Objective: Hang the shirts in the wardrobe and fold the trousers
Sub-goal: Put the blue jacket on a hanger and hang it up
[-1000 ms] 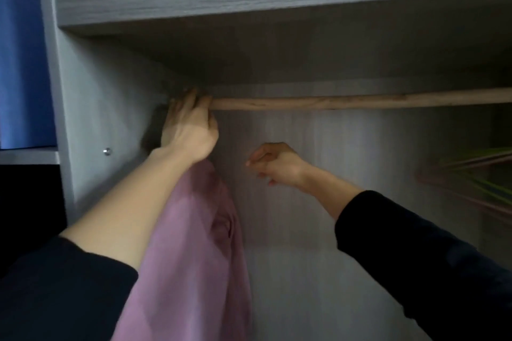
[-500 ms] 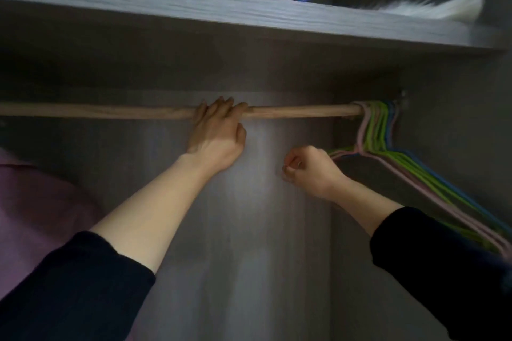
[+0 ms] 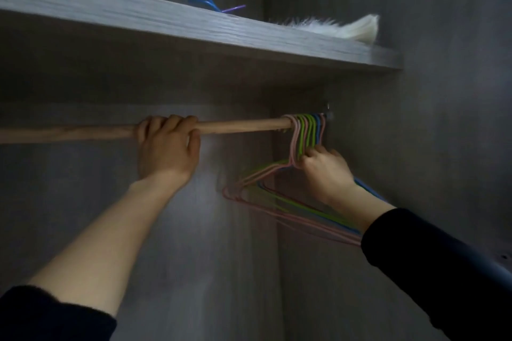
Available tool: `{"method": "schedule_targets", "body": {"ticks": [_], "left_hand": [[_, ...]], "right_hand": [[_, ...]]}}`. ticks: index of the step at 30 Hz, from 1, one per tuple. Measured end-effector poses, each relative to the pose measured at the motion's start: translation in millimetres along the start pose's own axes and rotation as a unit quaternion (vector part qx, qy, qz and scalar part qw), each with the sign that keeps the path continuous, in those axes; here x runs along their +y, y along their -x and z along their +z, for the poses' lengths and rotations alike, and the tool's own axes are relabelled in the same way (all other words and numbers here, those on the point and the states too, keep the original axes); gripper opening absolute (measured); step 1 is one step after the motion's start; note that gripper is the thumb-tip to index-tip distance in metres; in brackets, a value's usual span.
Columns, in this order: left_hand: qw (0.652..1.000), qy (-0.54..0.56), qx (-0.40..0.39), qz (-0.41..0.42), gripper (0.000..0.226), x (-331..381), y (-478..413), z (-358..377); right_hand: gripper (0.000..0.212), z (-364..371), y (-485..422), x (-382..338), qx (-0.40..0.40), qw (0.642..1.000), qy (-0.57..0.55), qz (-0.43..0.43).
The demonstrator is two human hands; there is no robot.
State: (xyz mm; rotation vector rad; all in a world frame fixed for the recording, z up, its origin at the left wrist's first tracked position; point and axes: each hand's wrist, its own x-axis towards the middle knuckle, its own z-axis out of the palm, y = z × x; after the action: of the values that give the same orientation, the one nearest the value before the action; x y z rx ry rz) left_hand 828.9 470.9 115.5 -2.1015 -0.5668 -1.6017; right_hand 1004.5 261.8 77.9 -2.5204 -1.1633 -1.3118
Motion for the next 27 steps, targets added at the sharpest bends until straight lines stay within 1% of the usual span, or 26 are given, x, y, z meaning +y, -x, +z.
{"method": "schedule_targets", "body": {"ticks": [3,5,8,10,13,15,19,24,25,27], "left_hand": [[1.0,0.008,0.002,-0.008,0.04,-1,0,1],[1.0,0.015,0.009,-0.006,0.039,-2,-1,2],[1.0,0.022,0.01,-0.008,0.039,-2,-2,1],[1.0,0.019,0.004,-0.009,0.041,-2,-2,1],[1.0,0.017,-0.017,-0.008,0.043,-1,-4,-2],[0.999,0.023,-0.031,-0.011,0.045,-1,-5,-5],[0.997,0.031,-0.075,-0.007,0.054,-2,-5,-10],[0.988,0.057,-0.143,0.006,0.058,1,-4,-20],[0.987,0.079,-0.141,0.014,0.061,3,2,-22],[0.98,0.165,-0.108,0.026,0.061,13,25,-24]], "right_hand": [[0.017,-3,-3,1,-0.004,1.0,-0.027,0.008],[0.013,-8,-5,-1,-0.02,0.993,-0.104,0.042],[0.012,-10,-11,-8,-0.043,0.967,-0.241,0.074],[0.017,-10,-18,-16,-0.05,0.946,-0.307,0.088],[0.018,-13,-31,-31,-0.052,0.909,-0.399,0.107],[0.019,-20,-35,-43,-0.051,0.905,-0.411,0.1],[0.018,-37,-28,-64,-0.026,0.908,-0.404,0.106],[0.025,-47,23,-75,-0.027,0.9,-0.411,0.142],[0.027,-47,40,-74,-0.033,0.897,-0.415,0.152],[0.03,-49,75,-68,-0.051,0.893,-0.412,0.174]]}}
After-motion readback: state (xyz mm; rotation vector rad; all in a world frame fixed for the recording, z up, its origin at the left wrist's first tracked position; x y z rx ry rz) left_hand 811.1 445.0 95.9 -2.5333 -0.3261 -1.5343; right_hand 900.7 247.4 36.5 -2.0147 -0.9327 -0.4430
